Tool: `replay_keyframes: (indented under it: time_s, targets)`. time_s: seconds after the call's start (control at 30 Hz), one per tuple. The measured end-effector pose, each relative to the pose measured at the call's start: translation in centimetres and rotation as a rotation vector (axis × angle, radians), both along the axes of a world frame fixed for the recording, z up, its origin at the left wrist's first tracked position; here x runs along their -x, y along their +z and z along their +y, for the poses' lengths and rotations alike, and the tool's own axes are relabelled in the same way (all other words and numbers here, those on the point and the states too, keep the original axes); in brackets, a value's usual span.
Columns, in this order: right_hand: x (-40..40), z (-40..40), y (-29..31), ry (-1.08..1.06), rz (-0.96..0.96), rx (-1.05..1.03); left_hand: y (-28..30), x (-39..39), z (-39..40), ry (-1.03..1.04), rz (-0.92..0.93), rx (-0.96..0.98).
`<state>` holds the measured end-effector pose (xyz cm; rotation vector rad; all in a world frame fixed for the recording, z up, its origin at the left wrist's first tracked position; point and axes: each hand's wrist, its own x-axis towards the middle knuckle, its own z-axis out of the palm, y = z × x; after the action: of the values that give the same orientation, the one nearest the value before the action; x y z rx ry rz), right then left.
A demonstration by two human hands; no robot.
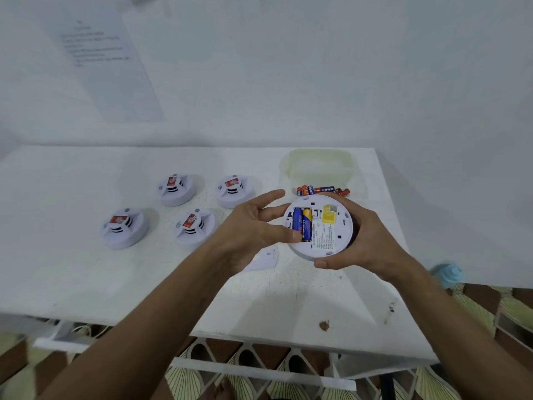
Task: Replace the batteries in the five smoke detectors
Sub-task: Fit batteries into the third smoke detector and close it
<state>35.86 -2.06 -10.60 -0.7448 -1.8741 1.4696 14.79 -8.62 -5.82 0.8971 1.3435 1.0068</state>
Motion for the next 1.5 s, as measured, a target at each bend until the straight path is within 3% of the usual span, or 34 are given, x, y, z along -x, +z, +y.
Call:
replay_keyframes:
  time_s: [0.3,0.33,0.47,0.63,0.83,1.13,1.37,1.5]
  targets:
    - [0.7,0.2,-0.1,0.024,-0.043,-0.001,-1.3,2.0,-0.3,0.087,-0.150,0.001]
    - [0.5,0.2,-0.1,0.029,-0.044,0.002,-1.8,2.6,-0.3,0.095,-0.087,-0.022]
    - [-0.7,0.4,0.1,0.020,-0.037,0.017,-5.3,5.1,-0.9,-0.062,0.827,-0.127]
    - [-1.4,0.1,0.1,0.030,-0.034,0.036,-8.3,5.7,-0.8,-0.324,1.216,0.015]
    - [-1.1,-0.3,-0.1,0.023,-0.044,0.056,-9.1,6.3,-0.4,-0.335,1.168,0.027]
    - [0.8,-0.4,0.2,0.032,-0.056,0.058,-10.3,7.1,-1.8,-0.210,1.111,-0.158]
    - [4.4,-0.7,0.8,0.050,-0.054,0.050,-3.5,9.5,-2.6,0.213,1.060,-0.470]
    - [7.9,-1.2,1.0,0.086,-0.045,0.017,0.1,9.9,-3.3,0.078,1.029,-0.566]
